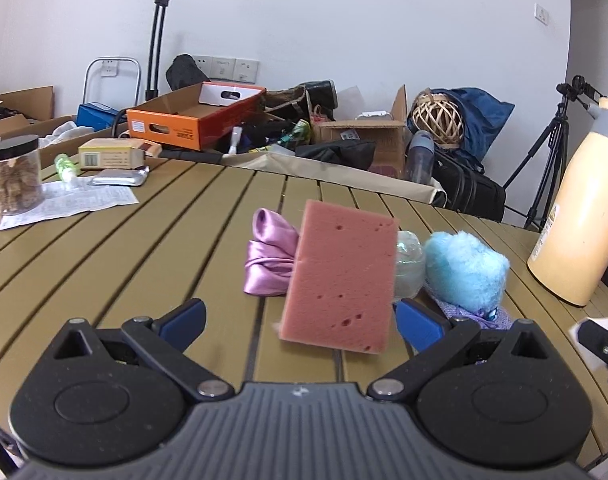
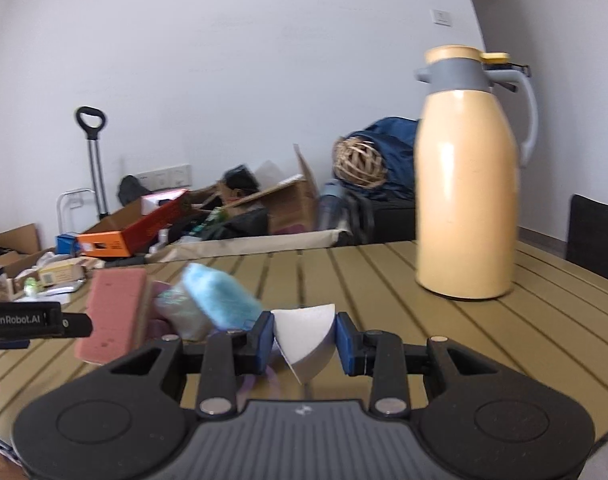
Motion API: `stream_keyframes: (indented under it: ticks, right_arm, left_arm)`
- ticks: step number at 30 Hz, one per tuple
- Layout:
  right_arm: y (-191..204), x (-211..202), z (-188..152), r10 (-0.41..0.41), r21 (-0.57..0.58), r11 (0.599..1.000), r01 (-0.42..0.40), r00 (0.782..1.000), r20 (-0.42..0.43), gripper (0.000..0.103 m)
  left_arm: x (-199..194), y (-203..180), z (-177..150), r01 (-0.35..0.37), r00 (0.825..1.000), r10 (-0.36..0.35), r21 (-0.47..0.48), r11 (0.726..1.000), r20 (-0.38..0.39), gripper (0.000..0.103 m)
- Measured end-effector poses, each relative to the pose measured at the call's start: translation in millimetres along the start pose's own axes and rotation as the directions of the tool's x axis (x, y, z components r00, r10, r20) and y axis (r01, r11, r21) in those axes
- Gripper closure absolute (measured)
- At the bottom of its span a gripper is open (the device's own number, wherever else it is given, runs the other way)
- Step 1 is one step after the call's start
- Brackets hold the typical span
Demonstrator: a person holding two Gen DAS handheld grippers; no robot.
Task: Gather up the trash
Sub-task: 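Grasp the pink sponge with the left tool while the right tool holds the white wedge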
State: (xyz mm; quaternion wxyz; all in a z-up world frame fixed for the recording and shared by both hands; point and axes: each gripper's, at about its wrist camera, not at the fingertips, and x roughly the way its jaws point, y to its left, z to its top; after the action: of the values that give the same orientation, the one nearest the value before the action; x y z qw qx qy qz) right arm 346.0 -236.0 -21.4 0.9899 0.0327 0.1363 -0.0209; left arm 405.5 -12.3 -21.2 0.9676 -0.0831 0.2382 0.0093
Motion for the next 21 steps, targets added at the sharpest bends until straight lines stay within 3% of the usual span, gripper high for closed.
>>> stream_keyframes:
  ticks: [7,16,19,21]
  right_arm:
    - [-30,-3,-3,-0.065,0.026,0.997,0.066,0.998,-0.014,0.071]
    - [-32,1,-6,-0.075,0.011,0.997,0.076,0.997,-0.033,0.071]
    - [-31,1,-6,-0.074,0.009,0.997,0.074,0.997,-0.033,0.071]
    - [-30,0,-6,-0.072,0.007,0.997,0.073,0.997,-0.033,0.071]
  left_arm:
    - [27,-15,2,-0.011,1.0,0.01,-0.007,1.0,-0.023,0.0]
    - [47,-19,4,-0.033,0.997,0.033,0.005,0.999,-0.07,0.001]
    - [53,-17,3,-0.028,0.994,0.027,0.0,1.0,-0.108,0.013]
    - [57,-16,3,-0.02,0.991,0.019,-0.001,1.0,-0.132,0.029]
